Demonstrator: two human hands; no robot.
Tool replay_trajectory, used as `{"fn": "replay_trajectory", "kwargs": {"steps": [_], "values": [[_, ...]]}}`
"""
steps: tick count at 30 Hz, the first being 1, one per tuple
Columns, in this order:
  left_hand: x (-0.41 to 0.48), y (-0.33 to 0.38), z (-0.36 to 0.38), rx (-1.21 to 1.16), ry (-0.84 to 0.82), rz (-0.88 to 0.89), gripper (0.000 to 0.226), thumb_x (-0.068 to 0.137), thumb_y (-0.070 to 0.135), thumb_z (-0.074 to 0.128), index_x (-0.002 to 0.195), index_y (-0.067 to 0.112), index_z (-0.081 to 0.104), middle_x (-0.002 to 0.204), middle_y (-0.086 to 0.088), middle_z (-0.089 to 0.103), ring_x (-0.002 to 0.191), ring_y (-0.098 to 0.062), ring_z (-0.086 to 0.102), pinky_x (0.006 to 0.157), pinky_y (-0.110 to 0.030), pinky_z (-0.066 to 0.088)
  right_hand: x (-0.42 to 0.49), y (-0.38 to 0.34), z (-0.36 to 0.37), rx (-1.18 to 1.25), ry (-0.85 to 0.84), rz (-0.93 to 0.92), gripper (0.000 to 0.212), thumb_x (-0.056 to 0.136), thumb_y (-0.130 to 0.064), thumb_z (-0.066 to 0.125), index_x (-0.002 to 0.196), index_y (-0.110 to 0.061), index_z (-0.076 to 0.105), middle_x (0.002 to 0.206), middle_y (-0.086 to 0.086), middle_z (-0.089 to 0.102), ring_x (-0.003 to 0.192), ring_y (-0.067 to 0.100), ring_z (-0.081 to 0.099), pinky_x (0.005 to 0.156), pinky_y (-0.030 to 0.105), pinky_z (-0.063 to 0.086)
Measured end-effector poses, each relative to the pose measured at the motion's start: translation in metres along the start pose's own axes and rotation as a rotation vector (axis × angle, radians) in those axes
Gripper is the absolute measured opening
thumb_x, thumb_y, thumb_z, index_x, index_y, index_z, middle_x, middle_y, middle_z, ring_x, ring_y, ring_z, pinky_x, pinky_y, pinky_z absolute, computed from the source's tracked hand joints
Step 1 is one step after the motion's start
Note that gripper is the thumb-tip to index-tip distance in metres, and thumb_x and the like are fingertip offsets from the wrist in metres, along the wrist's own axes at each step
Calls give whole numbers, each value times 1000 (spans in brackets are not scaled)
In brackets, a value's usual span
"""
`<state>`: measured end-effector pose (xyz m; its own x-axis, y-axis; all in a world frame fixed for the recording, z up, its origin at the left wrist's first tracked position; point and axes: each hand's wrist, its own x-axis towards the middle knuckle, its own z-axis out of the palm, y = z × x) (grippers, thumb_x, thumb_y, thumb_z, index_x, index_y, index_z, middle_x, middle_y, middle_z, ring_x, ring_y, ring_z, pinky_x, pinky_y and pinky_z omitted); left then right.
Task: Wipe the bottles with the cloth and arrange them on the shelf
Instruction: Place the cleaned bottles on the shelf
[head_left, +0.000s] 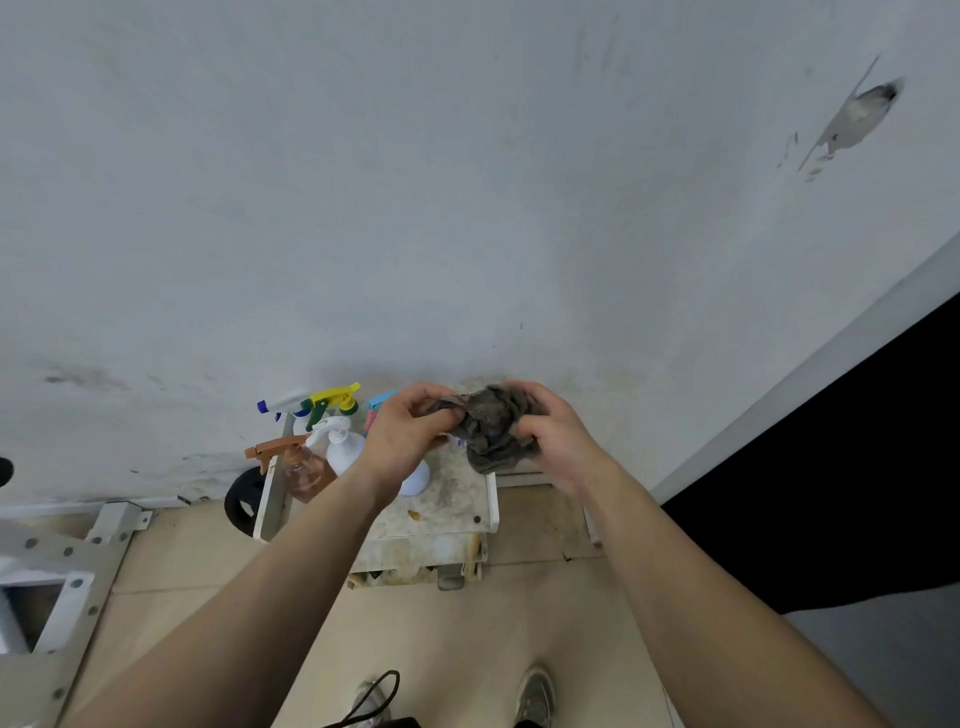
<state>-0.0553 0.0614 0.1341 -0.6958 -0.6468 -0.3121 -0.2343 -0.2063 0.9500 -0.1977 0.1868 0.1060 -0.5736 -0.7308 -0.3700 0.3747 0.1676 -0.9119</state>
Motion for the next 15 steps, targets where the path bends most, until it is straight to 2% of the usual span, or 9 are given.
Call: {"fn": "replay_trajectory", "kwargs": {"steps": [2,5,8,10,12,15], "values": [[-3,6,-7,76,-13,50,12,89,-4,68,98,3,72,81,-5,74,71,-12,66,68,-23,52,-8,-1,-6,-140,4,-36,55,80,22,43,112,-16,67,114,9,67,109,27,64,92,44,56],[-9,15,-12,92,-69,50,14,90,-2,68,103,2,70,85,-4,74,76,-14,66,73,-28,55,-17,-8,-12,-271,-39,-59,54,86,16,47,114,-23,69,117,6,67,106,24,66,79,35,60],[-16,26,-9,59,-128,61,14,92,-3,65,106,-1,69,93,-8,76,81,-14,72,69,-23,58,-22,-13,-13,-347,-109,-132,42,91,9,60,115,-23,72,115,6,69,108,18,67,91,37,58],[-19,31,-9,24,-135,60,15,94,-1,65,108,1,68,96,-9,76,85,-17,73,70,-24,59,-25,-16,-11,-377,-121,-184,31,91,-1,72,115,-19,74,115,2,73,110,13,68,98,31,55],[-18,34,-11,3,-84,53,18,93,2,67,111,5,67,97,-11,76,84,-21,73,70,-28,61,-26,-16,-12,-388,-98,-219,25,90,-10,76,115,-16,75,113,0,75,111,10,69,100,27,53],[-16,35,-20,62,41,83,16,92,7,71,107,8,65,88,-13,73,70,-18,70,60,-24,58,-25,-11,-20,-417,57,-214,17,93,-19,74,109,-14,75,106,1,77,103,14,72,97,38,57]]}}
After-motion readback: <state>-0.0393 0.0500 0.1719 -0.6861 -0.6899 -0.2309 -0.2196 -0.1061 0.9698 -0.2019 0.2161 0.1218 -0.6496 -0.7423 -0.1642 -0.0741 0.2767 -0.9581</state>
